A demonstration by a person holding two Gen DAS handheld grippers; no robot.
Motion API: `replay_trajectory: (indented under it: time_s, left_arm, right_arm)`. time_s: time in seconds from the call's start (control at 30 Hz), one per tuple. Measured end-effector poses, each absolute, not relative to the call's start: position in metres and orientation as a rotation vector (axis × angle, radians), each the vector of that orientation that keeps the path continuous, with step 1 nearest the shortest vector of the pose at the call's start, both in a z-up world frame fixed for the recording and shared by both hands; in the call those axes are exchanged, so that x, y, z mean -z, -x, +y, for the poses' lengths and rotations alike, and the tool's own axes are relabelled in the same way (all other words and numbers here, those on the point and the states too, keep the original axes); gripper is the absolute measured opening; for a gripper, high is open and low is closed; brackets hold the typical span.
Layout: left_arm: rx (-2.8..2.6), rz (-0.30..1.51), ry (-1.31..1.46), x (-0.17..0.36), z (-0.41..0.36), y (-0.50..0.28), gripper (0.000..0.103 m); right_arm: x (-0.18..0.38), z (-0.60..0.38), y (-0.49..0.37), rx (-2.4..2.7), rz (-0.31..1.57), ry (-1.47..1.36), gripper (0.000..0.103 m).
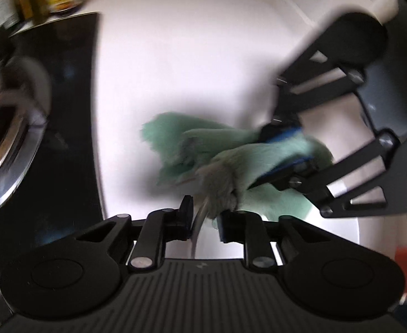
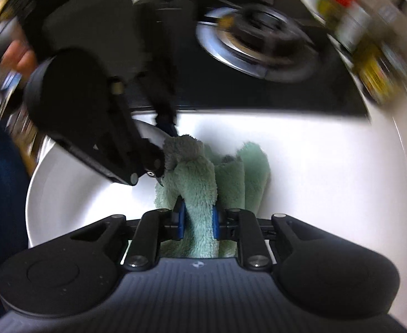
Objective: Clean bowl
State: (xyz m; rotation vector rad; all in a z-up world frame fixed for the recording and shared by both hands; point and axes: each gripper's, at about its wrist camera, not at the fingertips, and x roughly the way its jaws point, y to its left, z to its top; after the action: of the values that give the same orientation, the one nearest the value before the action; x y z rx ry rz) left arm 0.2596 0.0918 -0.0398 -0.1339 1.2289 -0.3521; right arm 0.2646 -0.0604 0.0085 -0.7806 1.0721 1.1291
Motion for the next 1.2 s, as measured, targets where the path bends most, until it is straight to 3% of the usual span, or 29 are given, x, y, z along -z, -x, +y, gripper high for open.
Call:
replay_trajectory:
  time_s: [0.13,0.23,0.43,0.53,0.73,0.8,0.9,1.03,1.2]
  left_arm:
    - [0.209,1.178,0.240,0.044,0.111,-0.251,0.030]
    - [0.210,1.189,0.221,0.044,0.105,-0.246,0.028]
    - [0.323,1.220,-0.145,0.040,0.074,-0.244,0.024]
    - [0.424,1.229,-0.285,0.032,0.063,-0.259,0.018]
    - [0.584,1.347,-0.421,0.033,0.030,-0.296,0.019]
    - [0.560,1.358,-0.382,0.034,0.030,-0.300,0.024]
    - [0.484,1.302,-0.210,0.036,0.046,-0.294,0.032]
    - [0.390,1.274,-0.003,0.044,0.074,-0.289,0.034]
    - [0.234,1.224,0.117,0.044,0.076,-0.284,0.042]
  right_arm:
    - [-0.011,-0.102,-0.258,-0.800,1.275,0.423,0.016]
    - [-0.011,-0.113,-0.240,-0.753,1.285,0.352,0.017]
    - [-0.014,-0.094,-0.242,-0.898,1.186,0.663,0.017]
    - [-0.015,-0.086,-0.244,-1.027,1.121,0.843,0.018]
    - [-0.016,-0.074,-0.239,-1.202,1.029,1.076,0.019]
    - [-0.017,-0.078,-0.241,-1.206,1.028,1.063,0.019]
    - [-0.018,-0.089,-0.245,-1.102,1.074,0.906,0.017]
    - [-0.018,-0.120,-0.243,-0.804,1.200,0.482,0.016]
    - [-0.017,-0.152,-0.210,-0.508,1.292,0.053,0.020]
